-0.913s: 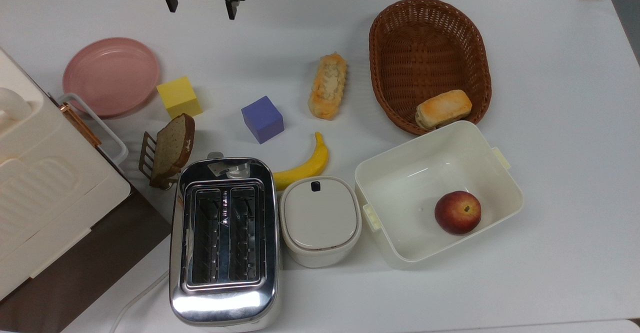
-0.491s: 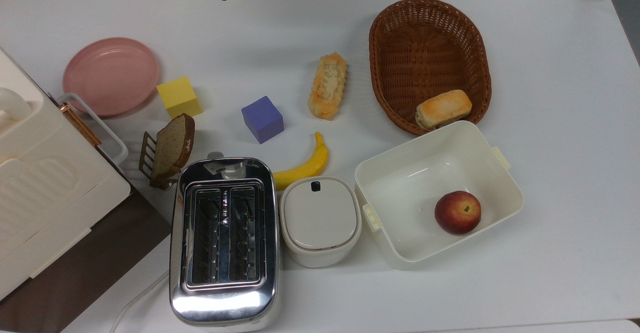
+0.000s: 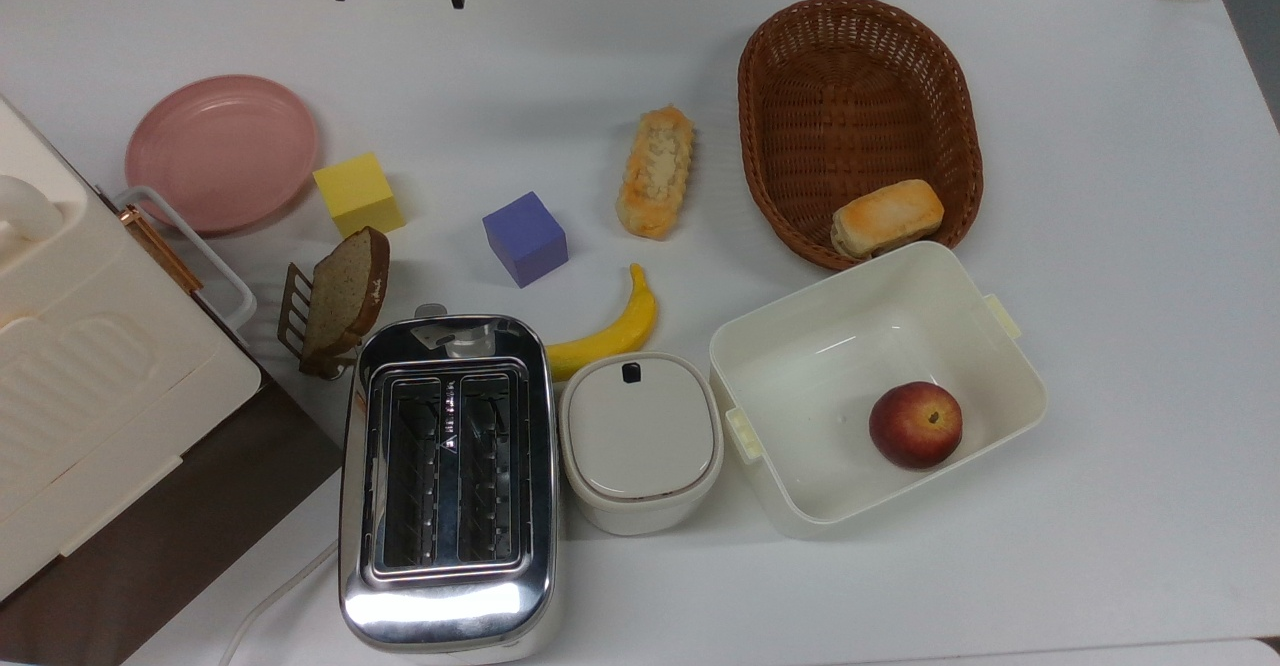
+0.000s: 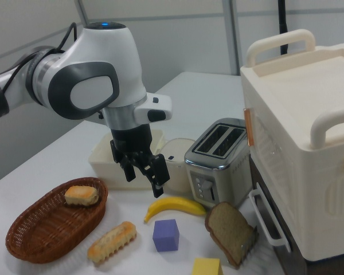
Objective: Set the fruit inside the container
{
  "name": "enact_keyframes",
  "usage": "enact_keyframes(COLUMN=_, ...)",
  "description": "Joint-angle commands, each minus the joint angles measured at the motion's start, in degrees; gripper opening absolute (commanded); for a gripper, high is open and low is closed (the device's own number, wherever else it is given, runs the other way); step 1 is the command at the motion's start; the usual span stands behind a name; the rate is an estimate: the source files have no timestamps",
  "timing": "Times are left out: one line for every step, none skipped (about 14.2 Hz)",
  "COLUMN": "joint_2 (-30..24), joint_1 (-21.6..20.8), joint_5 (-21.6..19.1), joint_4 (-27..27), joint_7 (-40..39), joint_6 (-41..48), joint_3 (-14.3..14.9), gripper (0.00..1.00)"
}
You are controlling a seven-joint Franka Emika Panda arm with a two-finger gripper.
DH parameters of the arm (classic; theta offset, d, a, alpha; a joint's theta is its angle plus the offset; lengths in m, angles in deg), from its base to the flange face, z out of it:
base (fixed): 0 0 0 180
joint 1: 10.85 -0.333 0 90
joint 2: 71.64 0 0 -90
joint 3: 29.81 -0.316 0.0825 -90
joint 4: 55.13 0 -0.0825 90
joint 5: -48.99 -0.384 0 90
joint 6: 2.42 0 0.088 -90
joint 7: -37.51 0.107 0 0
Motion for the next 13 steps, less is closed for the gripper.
enact_keyframes(joint_2=0.7, joint_1=-0.3, joint_5=-0.1, joint_4=1.3, joint_7=-1.1, joint_6=2.1, joint_3=-0.4, gripper=1.0)
enact_keyframes(joint_2=0.8, joint_1=-0.1, joint_5=-0.1, joint_4=1.4, joint_7=-1.2, joint_6=1.8, joint_3=-0.4, gripper=1.0)
enact_keyframes(joint_2=1.0, joint_1=0.0, joint_5=-0.1, joint_4=1.4, joint_7=-1.2, joint_6=1.7, joint_3=-0.4, gripper=1.0)
enact_keyframes(joint_2=1.0, joint_1=0.1, joint_5=-0.1, joint_4=1.3, joint_7=-1.2, joint_6=1.7, joint_3=-0.6, gripper=1.0)
enact_keyframes(joint_2=1.0, joint_1=0.3, joint_5=-0.1, joint_4=1.3, joint_7=-1.0, joint_6=1.7, joint_3=-1.4, gripper=1.0)
enact_keyframes(joint_2=1.0, joint_1=1.3, joint_5=-0.2, joint_4=1.2, joint_7=-0.9, joint_6=1.7, joint_3=-2.6, gripper=1.0)
enact_keyframes(joint_2=1.1, joint_1=2.4, joint_5=-0.2, joint_4=1.1, joint_7=-0.5, joint_6=1.7, joint_3=-4.0, gripper=1.0)
enact_keyframes(joint_2=1.8, joint_1=2.6, joint_5=-0.2, joint_4=0.9, joint_7=1.5, joint_6=1.5, joint_3=-4.8, gripper=1.0)
enact_keyframes(joint_2=2.1, joint_1=2.4, joint_5=0.0, joint_4=0.9, joint_7=3.2, joint_6=1.4, joint_3=-4.9, gripper=1.0)
enact_keyframes(joint_2=2.1, joint_1=2.5, joint_5=-0.1, joint_4=0.7, joint_7=3.4, joint_6=0.4, joint_3=-5.1, gripper=1.0)
enact_keyframes(joint_2=2.2, joint_1=3.1, joint_5=-0.1, joint_4=0.6, joint_7=3.7, joint_6=-0.7, joint_3=-6.4, gripper=1.0)
enact_keyframes(joint_2=2.2, joint_1=4.0, joint_5=-0.1, joint_4=0.5, joint_7=4.2, joint_6=-1.2, joint_3=-7.6, gripper=1.0)
enact_keyframes(joint_2=2.1, joint_1=4.4, joint_5=-0.1, joint_4=-0.1, joint_7=5.0, joint_6=-2.1, joint_3=-8.0, gripper=1.0)
